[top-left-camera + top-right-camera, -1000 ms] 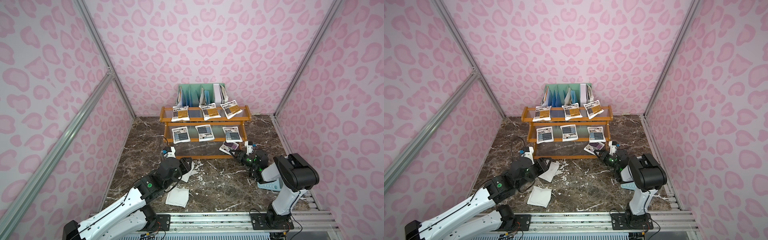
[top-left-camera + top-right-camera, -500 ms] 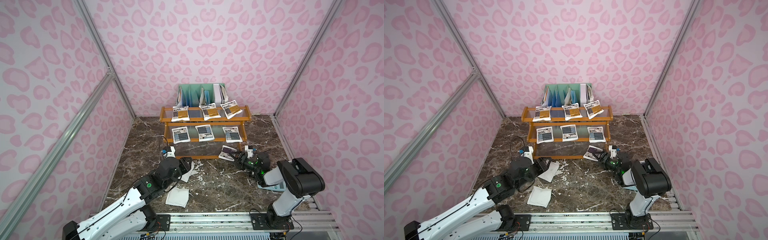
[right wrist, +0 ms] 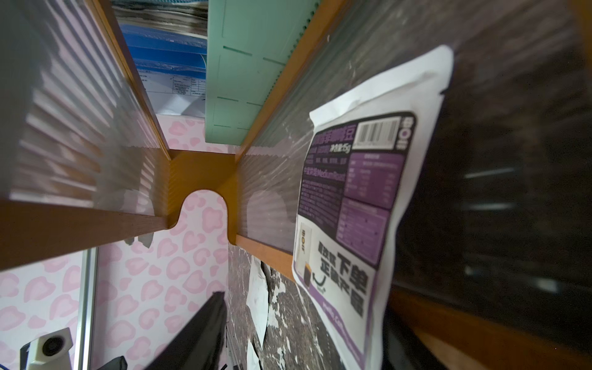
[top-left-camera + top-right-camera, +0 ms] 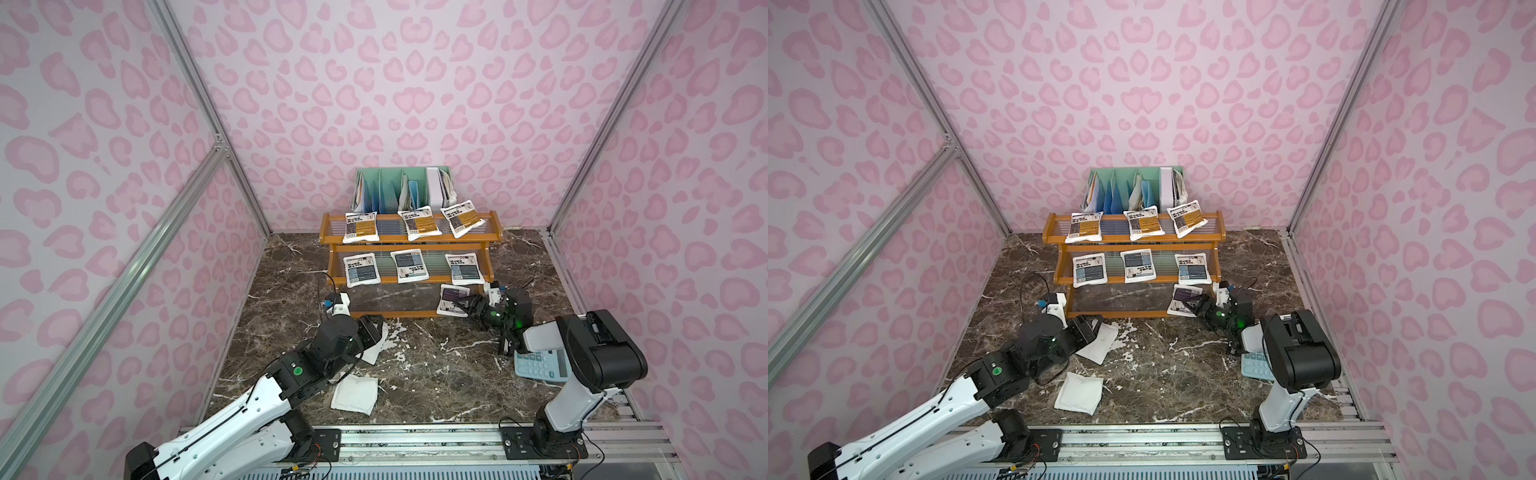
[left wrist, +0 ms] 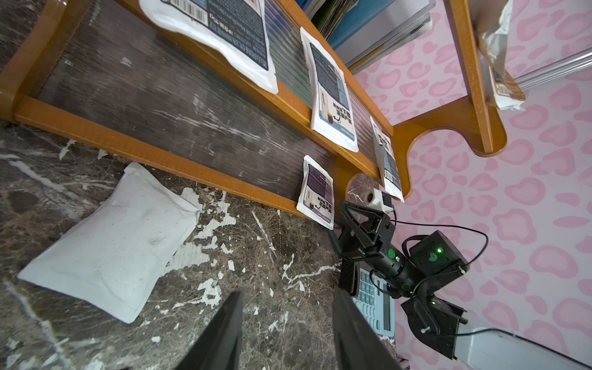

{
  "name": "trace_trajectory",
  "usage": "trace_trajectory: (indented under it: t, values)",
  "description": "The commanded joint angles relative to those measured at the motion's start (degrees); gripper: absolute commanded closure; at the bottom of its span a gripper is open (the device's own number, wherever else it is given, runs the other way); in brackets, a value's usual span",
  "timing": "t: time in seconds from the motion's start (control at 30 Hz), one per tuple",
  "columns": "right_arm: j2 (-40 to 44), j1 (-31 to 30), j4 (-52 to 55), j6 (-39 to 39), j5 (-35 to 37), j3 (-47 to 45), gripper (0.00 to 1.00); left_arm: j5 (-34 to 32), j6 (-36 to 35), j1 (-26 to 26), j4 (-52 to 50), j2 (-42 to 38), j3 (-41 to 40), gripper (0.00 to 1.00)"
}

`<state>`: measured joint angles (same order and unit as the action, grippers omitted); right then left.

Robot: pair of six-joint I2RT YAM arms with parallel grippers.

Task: Place the bagged coffee beans on the shelf by color
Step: Place the bagged coffee beans on the shelf.

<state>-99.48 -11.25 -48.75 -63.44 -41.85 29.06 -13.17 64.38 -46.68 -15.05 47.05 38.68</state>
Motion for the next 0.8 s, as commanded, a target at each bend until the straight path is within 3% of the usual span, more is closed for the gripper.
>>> trace_trajectory:
  t: [0.0, 0.13, 0.27, 0.3, 0.33, 0.37, 0.5, 0.77]
  values:
    - [-1.1, -0.1, -6.2, -4.2, -1.4, 0.3, 0.28, 0.0, -0.6, 0.1, 0.0, 0.5, 0.5, 0.52]
    - [-2.0, -0.1, -4.5, -6.0, -2.9, 0.3, 0.25, 0.1, -0.6, 0.1, 0.3, 0.8, 0.5, 0.52]
    - [1.3, -0.2, 10.0, -1.5, 0.2, 2.4, 0.22, 0.2, -0.4, 0.1, 0.2, 0.9, 0.6, 0.52]
    - [3.0, -0.5, 15.8, 0.8, 2.6, 3.5, 0.22, 0.2, -0.4, 0.1, 0.2, 1.0, 0.6, 0.52]
    - [4.7, -0.8, 21.7, 3.8, 5.4, 4.8, 0.07, 0.2, -0.5, 0.1, 0.0, 1.1, 0.6, 0.52]
    - [6.2, -1.4, 26.1, 6.6, 8.0, 6.1, 0.02, 0.2, -0.4, 0.0, 0.0, 1.1, 0.5, 0.52]
    - [10.0, -4.5, 42.1, 16.4, 20.4, 11.9, 0.02, 0.2, 0.0, 0.1, 0.2, 1.5, 0.3, 0.52]
    - [10.2, -5.4, 44.1, 17.6, 22.1, 10.7, 0.02, 0.4, -1.0, 0.0, -0.4, 2.6, 1.9, 0.52]
